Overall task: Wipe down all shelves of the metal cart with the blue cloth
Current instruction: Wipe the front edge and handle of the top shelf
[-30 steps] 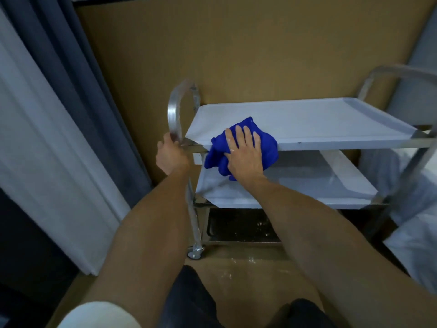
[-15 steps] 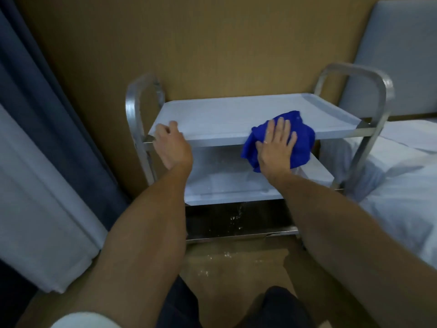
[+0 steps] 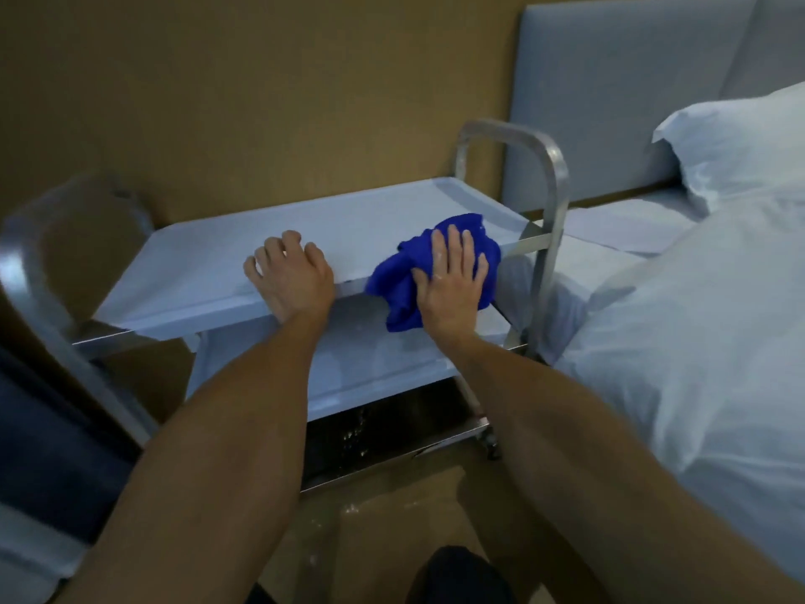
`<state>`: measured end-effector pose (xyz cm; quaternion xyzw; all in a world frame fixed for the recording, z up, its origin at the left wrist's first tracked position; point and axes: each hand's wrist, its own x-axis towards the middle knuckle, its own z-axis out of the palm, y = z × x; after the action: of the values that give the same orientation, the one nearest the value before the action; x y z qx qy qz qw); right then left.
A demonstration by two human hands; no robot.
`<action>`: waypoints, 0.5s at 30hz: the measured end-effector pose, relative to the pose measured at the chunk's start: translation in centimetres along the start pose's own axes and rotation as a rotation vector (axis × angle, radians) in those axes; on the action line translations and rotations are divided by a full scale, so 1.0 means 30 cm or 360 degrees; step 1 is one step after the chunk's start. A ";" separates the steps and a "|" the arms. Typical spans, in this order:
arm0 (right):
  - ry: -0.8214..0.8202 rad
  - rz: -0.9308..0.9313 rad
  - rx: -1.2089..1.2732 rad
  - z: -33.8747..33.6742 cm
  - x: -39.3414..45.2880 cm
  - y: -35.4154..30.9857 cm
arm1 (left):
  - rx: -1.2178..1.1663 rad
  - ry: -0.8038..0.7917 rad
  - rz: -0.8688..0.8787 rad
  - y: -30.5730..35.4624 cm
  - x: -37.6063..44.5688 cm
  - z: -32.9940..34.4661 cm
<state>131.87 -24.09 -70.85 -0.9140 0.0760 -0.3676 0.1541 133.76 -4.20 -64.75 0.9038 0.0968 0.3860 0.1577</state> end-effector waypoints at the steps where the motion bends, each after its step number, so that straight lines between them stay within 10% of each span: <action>1: 0.0048 0.0163 0.0045 -0.011 0.036 0.085 | 0.0003 0.0029 -0.0013 0.011 0.004 0.018; 9: 0.0369 0.0780 0.0454 0.005 0.164 0.159 | 0.0031 0.0071 -0.0103 0.030 0.007 0.045; 15: 0.0139 0.0118 0.0265 0.072 -0.088 -0.156 | 0.0032 -0.0025 -0.0139 0.022 0.004 0.027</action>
<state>131.58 -18.53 -72.46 -0.8777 0.0855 -0.4062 0.2395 134.46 -4.94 -64.95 0.9032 0.1388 0.3707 0.1661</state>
